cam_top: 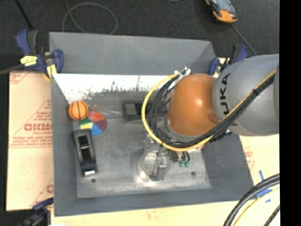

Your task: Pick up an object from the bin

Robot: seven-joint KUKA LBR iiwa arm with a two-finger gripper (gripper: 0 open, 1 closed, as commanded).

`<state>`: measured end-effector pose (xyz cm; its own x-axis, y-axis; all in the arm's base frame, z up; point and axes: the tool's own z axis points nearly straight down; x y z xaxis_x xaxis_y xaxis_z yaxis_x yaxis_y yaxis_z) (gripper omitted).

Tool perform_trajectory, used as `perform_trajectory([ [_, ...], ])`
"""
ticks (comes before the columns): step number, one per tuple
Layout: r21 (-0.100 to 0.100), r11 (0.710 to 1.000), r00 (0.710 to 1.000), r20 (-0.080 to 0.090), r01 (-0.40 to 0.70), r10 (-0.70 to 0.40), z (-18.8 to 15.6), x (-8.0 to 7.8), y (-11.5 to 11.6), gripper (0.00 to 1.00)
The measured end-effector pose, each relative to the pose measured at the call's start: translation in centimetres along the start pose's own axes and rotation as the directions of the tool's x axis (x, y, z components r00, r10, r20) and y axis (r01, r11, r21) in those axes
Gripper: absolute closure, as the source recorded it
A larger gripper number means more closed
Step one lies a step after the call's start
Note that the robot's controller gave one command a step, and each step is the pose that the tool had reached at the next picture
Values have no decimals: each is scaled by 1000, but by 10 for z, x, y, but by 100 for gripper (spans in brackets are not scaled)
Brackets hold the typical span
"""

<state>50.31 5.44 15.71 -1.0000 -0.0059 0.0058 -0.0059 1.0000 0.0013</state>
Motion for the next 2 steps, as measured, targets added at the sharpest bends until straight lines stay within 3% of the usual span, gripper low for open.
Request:
perform_trajectory([
  [1, -1, 1000, 1000, 8, -2, 2, -4, -2, 0, 0],
  [2, 2, 998, 998, 12, 58, -58, 27, 1, -37, 0],
])
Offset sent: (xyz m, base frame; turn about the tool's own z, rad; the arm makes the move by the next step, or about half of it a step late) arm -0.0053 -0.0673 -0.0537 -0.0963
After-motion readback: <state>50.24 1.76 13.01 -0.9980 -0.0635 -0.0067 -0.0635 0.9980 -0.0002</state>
